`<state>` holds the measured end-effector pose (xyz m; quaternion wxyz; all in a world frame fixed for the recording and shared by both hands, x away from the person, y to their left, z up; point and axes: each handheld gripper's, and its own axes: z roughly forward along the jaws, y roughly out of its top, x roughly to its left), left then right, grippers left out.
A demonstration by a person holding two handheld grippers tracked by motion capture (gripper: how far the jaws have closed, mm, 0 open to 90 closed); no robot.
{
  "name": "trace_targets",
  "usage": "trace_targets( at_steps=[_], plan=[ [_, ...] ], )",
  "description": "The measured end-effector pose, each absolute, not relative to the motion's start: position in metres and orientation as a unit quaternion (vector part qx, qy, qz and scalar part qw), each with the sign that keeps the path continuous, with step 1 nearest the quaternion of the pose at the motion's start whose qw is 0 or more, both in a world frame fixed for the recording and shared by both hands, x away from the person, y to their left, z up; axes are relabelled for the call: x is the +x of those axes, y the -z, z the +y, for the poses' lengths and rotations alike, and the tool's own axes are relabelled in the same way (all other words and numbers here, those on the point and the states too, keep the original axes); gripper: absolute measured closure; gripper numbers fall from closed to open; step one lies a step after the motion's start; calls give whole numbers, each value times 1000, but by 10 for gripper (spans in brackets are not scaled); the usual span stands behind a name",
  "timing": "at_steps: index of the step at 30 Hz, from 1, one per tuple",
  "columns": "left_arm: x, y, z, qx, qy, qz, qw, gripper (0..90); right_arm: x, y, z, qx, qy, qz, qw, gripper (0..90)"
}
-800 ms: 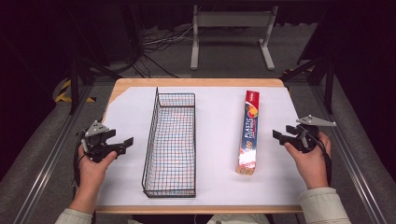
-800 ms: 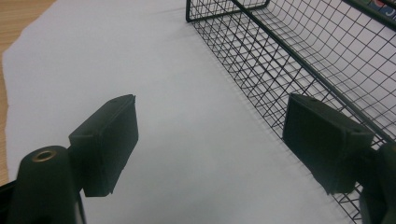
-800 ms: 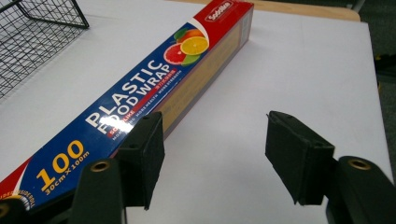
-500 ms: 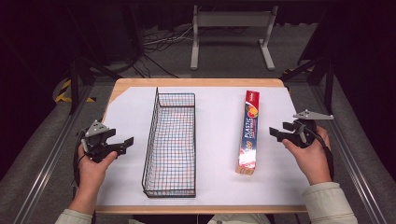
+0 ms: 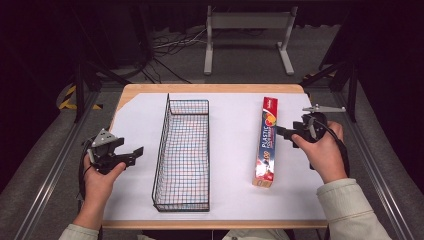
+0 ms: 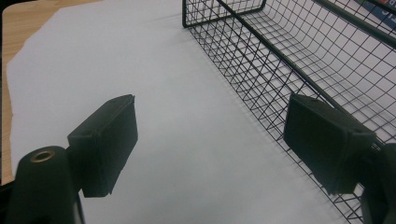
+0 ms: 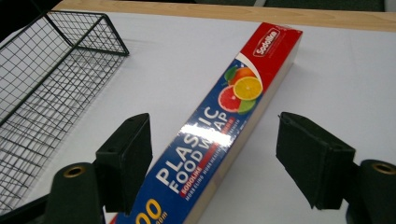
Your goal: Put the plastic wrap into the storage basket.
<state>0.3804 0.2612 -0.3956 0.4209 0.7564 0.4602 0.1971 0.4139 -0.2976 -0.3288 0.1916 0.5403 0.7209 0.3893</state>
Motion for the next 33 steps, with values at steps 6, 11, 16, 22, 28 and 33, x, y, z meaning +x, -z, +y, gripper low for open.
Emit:
trace_targets(
  at_steps=[6,11,16,22,28,33],
  plan=[
    [380,395,264,753,-199,461,424,185,423,324,-281,543,-384,723,189,259],
    [380,396,261,751,-202,459,428,191,429,324,-263,557,-418,702,152,259],
    [379,395,257,756,-201,451,430,191,438,324,-251,564,-397,702,177,241],
    [380,395,257,757,-202,450,429,191,453,335,-251,609,-347,686,194,206],
    [380,395,257,758,-203,449,427,190,464,351,-248,649,-309,673,174,203],
    [380,396,257,758,-201,450,427,189,477,368,-246,672,-269,672,157,190]
  ],
)
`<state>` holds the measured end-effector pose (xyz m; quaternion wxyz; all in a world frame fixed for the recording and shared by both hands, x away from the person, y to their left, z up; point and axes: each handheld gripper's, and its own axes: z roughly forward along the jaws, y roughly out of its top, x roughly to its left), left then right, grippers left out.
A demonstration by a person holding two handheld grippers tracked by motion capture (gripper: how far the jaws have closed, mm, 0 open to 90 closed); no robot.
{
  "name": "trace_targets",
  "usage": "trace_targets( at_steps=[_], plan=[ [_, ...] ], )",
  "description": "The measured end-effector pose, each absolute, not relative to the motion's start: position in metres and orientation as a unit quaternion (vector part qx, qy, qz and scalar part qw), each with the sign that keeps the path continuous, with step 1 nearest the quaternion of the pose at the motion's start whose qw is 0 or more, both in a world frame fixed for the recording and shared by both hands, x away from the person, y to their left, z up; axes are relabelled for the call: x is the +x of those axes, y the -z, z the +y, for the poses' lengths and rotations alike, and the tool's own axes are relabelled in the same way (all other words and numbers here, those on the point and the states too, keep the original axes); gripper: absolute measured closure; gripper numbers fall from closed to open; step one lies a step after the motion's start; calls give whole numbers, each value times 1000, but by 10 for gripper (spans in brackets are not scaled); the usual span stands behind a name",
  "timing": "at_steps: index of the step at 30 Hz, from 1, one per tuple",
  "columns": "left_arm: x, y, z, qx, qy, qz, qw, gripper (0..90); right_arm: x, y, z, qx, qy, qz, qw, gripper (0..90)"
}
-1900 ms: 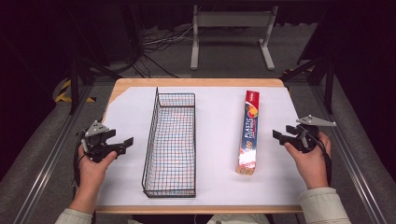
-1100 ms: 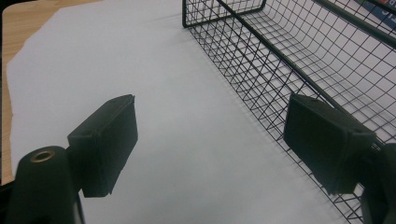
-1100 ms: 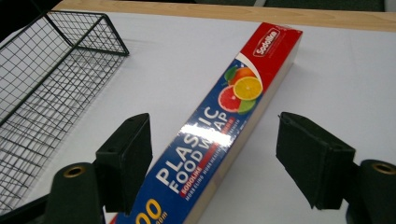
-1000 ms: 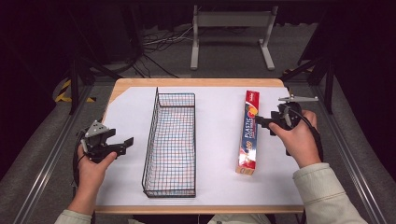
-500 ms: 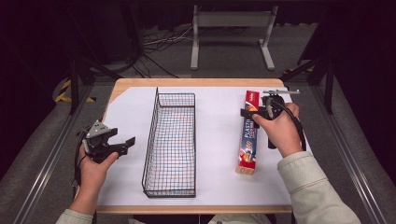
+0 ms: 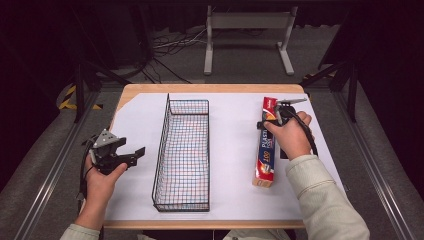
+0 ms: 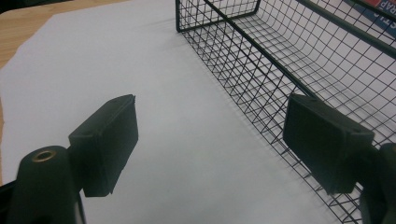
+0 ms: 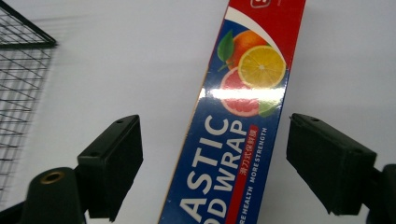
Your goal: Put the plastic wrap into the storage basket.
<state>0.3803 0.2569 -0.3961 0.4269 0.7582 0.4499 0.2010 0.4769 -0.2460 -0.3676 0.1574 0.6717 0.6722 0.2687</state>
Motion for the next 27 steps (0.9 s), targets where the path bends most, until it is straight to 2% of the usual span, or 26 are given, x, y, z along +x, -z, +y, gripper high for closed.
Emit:
trace_targets(
  at_steps=[14,17,19,27],
  plan=[
    [381,397,257,758,-198,449,430,188,495,396,-239,695,-207,674,138,160],
    [382,397,257,758,-199,448,430,188,496,399,-238,700,-197,674,132,172],
    [382,398,257,758,-195,448,431,189,499,399,-237,702,-182,676,131,212],
    [382,397,259,757,-197,448,433,189,504,403,-231,704,-142,687,115,249]
  ],
)
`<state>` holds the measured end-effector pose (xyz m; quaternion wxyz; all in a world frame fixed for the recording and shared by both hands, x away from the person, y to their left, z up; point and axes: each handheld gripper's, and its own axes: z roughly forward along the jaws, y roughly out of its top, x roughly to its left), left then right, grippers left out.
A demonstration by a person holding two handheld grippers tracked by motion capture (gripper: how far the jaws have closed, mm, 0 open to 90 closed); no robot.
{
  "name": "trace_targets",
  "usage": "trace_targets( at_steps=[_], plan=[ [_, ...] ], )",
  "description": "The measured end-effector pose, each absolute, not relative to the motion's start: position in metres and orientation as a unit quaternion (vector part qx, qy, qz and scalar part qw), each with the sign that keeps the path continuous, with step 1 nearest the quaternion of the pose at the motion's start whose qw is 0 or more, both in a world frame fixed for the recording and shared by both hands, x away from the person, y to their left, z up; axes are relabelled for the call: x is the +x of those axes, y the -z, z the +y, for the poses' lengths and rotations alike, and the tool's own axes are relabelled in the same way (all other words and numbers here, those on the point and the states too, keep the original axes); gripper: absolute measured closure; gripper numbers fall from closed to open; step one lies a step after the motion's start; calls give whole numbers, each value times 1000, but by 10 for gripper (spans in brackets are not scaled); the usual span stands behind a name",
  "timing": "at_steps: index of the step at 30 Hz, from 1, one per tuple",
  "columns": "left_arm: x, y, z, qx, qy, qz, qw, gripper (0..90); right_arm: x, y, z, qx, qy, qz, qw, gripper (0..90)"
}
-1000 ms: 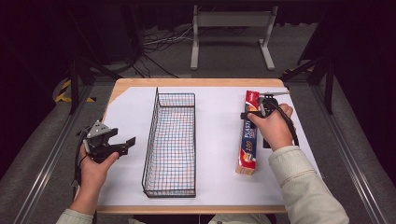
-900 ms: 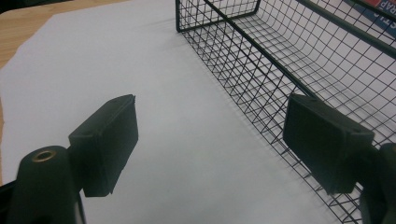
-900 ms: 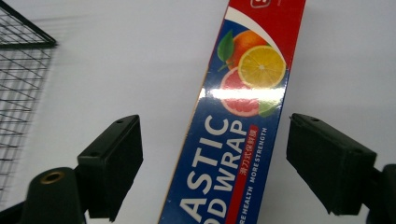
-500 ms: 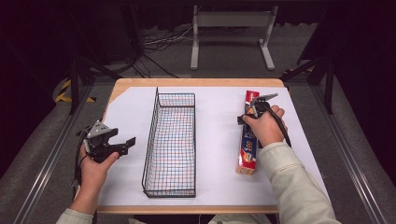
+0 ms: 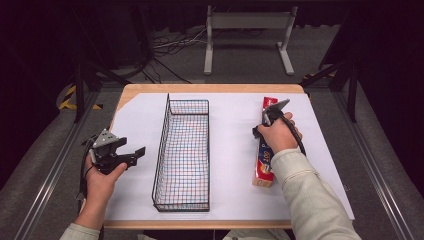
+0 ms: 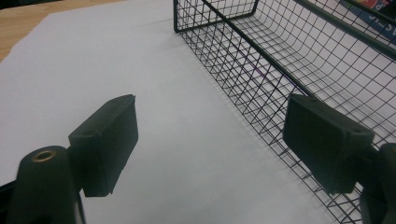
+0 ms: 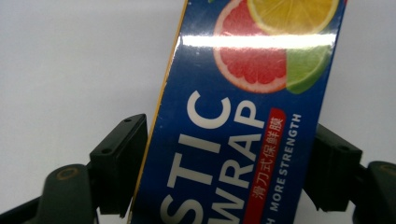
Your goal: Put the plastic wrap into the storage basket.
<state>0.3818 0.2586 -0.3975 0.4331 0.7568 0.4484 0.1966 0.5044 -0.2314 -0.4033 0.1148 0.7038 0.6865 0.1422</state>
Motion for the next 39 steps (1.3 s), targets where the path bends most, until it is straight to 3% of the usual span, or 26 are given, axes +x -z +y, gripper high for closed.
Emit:
trace_targets(
  at_steps=[18,39],
  plan=[
    [382,398,259,756,-194,449,435,188,517,402,-221,735,-77,663,118,354],
    [391,396,256,752,-191,446,446,189,498,373,-234,757,-163,629,74,385]
  ],
)
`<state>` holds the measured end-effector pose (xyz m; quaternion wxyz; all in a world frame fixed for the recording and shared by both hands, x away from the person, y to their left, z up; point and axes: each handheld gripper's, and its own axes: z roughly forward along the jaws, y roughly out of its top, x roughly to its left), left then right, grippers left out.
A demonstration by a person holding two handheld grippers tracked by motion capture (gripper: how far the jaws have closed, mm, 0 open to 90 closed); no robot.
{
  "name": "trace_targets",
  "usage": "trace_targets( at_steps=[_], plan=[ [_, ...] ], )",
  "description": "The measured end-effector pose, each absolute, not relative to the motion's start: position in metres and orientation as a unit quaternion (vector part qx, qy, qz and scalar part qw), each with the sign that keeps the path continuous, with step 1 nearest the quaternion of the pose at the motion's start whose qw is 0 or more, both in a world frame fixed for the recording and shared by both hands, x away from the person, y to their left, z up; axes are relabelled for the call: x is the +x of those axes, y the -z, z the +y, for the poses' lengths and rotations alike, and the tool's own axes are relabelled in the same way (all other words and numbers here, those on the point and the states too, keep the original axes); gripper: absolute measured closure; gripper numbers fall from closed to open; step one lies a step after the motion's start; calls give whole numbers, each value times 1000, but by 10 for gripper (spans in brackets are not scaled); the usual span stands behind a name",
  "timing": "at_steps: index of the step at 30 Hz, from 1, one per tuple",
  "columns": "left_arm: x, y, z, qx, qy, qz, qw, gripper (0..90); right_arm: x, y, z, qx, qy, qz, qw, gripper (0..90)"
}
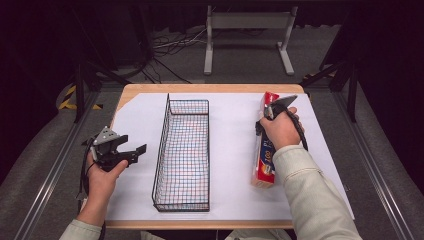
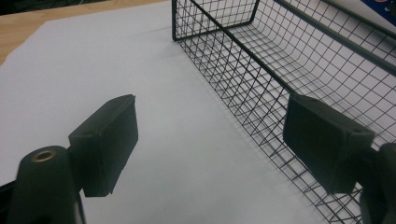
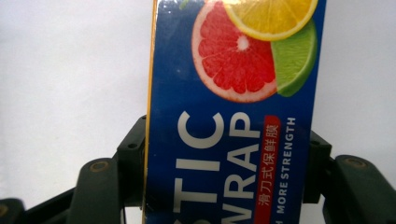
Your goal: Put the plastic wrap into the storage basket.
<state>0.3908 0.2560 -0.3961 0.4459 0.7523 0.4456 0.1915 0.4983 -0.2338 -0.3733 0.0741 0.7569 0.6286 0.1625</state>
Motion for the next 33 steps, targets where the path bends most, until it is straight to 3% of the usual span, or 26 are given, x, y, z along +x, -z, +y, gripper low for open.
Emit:
trace_targets(
  at_steps=[18,33],
  plan=[
    [394,397,254,752,-189,445,447,189,462,336,-232,739,-224,632,69,387],
    [396,398,254,751,-189,446,449,189,439,325,-223,722,-252,641,62,388]
  ],
)
